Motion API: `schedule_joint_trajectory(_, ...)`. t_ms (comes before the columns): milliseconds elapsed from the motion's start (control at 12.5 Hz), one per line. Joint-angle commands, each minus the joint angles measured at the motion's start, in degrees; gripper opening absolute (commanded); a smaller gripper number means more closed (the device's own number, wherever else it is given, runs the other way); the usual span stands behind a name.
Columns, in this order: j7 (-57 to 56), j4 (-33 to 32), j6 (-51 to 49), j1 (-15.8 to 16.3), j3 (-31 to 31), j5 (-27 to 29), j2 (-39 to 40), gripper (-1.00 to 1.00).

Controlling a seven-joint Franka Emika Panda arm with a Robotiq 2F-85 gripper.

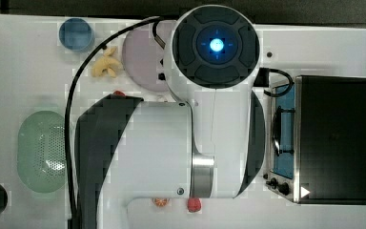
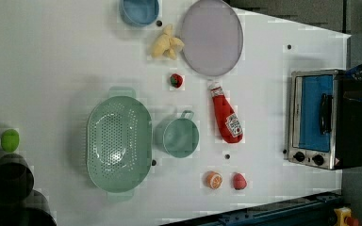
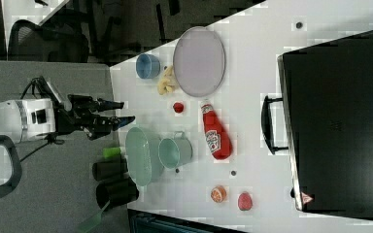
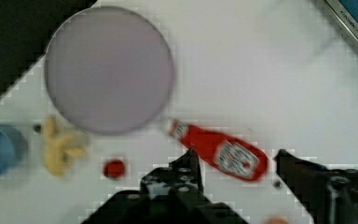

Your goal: Pick Ketchup from the table and place it in strainer.

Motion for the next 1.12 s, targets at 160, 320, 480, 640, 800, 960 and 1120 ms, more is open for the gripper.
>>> schedule_joint_trajectory(160,-3.0,-6.26,-9.01,-6.22,2.47,1.88,-14.34,0.81)
schedule_joint_trajectory(320,-3.89,-7.05,-8.72,-6.16,2.96,1.88,-13.95,1.0)
schedule_joint_trajectory(480,-6.54,-8.86,-8.05,-5.97,3.81,1.89,-13.08,1.0)
schedule_joint_trajectory(640,-8.87,-10.8,-5.43,-5.74,4.97,1.89,-11.79,1.0)
schedule_joint_trajectory(800,-11.72,-12.94,-2.03,-5.69,6.22,1.89,-10.3,1.0)
schedule_joint_trajectory(960,-18.53,-15.39,0.61,-5.66,7.37,1.89,-8.68,1.0)
schedule_joint_trajectory(1120,-27.44,-18.09,4.21,-5.62,8.27,1.89,-7.33,1.0)
